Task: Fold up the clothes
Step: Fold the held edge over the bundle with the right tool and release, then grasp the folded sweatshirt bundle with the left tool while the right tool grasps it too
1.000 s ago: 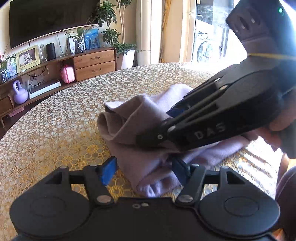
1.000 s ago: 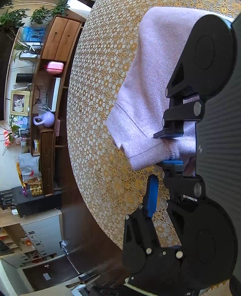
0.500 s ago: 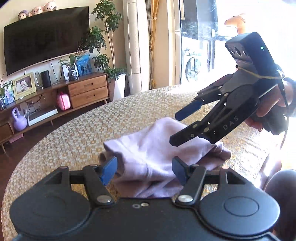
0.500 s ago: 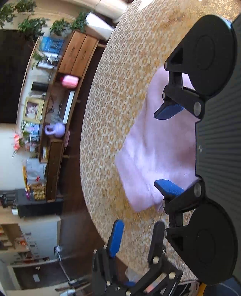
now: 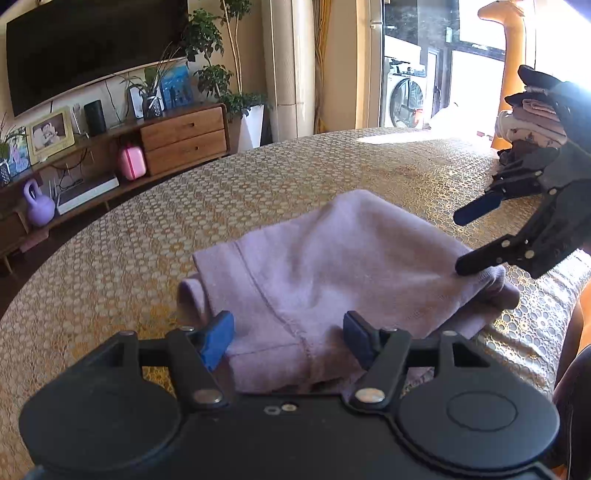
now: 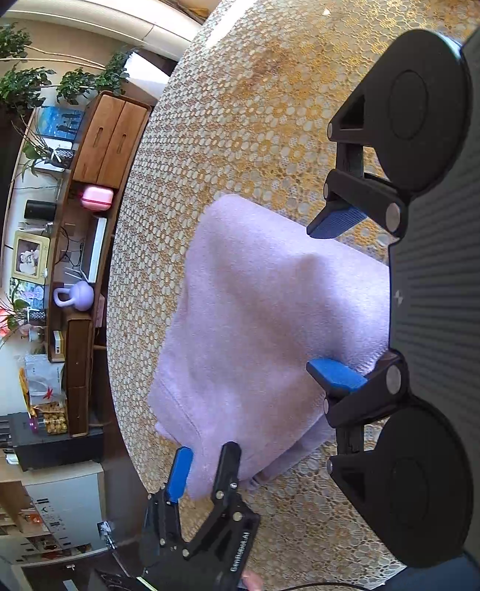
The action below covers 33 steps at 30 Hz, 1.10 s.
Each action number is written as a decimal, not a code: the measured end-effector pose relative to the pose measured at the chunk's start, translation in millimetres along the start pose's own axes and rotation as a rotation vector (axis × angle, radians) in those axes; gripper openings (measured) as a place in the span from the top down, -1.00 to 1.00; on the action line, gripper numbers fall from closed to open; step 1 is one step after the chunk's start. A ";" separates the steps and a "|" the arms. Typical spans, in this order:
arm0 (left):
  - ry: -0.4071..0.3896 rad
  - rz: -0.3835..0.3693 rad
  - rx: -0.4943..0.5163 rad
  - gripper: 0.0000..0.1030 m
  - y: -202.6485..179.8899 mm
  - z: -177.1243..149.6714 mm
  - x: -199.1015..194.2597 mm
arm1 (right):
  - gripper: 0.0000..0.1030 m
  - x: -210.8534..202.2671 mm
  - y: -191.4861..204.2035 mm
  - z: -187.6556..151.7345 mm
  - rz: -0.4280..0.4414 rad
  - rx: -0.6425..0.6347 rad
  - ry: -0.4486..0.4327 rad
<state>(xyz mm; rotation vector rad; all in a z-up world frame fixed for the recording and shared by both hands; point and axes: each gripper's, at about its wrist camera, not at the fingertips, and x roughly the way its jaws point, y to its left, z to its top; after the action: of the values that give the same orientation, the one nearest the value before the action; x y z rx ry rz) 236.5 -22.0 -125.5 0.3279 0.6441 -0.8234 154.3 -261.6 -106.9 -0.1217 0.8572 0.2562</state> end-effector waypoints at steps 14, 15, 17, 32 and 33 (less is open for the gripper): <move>0.030 -0.032 -0.037 -1.00 12.2 -3.3 -4.3 | -0.42 -10.1 -26.3 -9.7 0.123 0.105 0.007; 0.032 -0.038 -0.049 -1.00 15.7 -2.0 -6.2 | -0.43 -10.2 -30.8 -6.0 0.140 0.117 0.011; 0.035 0.001 -0.048 -1.00 22.7 1.9 -8.8 | -0.43 -9.4 -36.7 0.6 0.164 0.132 0.022; 0.181 -0.218 -0.448 -1.00 95.8 -3.6 18.7 | -0.59 10.0 -97.3 3.8 0.342 0.430 0.046; 0.193 -0.244 -0.500 -1.00 103.3 -7.8 23.7 | -0.59 15.7 -99.5 5.4 0.339 0.447 0.050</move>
<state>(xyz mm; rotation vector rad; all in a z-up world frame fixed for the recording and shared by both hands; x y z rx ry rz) 324.2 35.0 -144.0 -0.1313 1.0579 -0.8362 195.1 -353.6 -115.0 0.4390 0.9644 0.3729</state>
